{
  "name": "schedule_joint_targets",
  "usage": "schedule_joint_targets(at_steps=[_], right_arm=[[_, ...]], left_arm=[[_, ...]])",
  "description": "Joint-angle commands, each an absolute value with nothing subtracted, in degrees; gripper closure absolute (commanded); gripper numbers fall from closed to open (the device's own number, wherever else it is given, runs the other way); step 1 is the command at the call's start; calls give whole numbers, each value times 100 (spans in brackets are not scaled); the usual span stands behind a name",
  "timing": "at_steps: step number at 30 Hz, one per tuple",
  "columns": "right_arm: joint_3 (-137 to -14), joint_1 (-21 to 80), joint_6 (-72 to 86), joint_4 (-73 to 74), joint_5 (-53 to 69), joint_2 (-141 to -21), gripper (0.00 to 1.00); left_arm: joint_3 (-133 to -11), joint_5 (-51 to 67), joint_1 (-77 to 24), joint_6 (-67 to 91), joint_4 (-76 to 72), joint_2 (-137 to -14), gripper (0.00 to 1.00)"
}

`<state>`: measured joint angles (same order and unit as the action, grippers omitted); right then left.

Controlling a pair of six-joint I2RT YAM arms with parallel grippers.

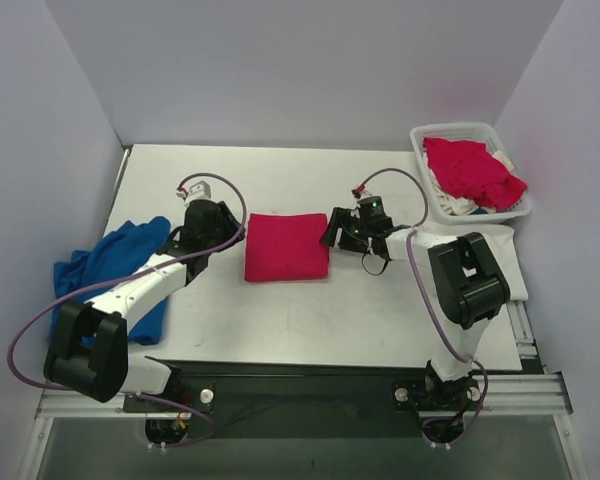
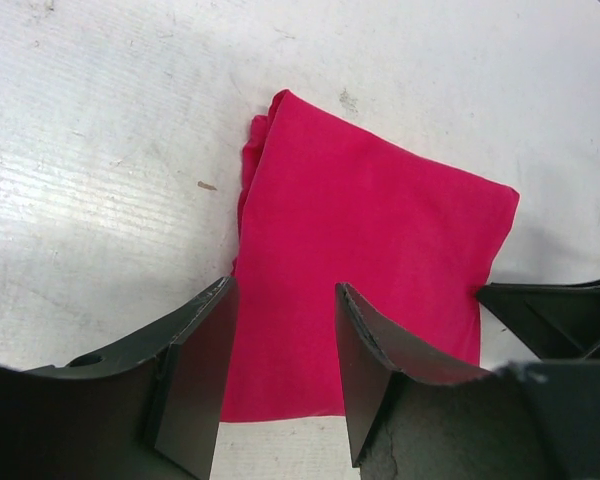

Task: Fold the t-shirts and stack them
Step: Fold the long partially folded tshirt into a neat square, then put the neatly folded tshirt into the corner of the board with the right arm

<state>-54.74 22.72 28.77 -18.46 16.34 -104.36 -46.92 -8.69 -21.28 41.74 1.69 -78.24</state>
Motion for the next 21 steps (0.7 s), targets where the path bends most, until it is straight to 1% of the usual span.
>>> schedule_joint_targets(at_steps=[1,2,3,9,15,17,19,21], right_arm=[[-5291,2092,3418,-2731,2688,-10835,34],[-5239,2066,3480,-2829,2942,-10898,34],[-5238,2048,3567,-2891,3014,-10968,35],[-5291,2092,3683,-2953,3348,-11346,37],[-5309,2285,3516,-2672,3287,-11382,38],[-5387,2408,3367,-2418,3182,-11426,40],[-5484,2478,3261,-2129,3103,-11469,56],[-5616,2584,3121,-1943,2989,-11505,69]], left_arm=[[-4711,-1011,-2100,4219,-9,-7568,46],[-4702,-1037,-2092,4210,-9,-7550,46],[-4711,-1055,-2092,4210,191,-7532,46],[-4729,-1107,-2066,4184,237,-7506,46],[-4729,-1125,-2048,4192,229,-7488,46],[-4729,-1125,-2039,4192,229,-7479,46],[-4720,-1125,-2039,4192,229,-7471,46],[-4702,-1125,-2039,4184,237,-7462,46]])
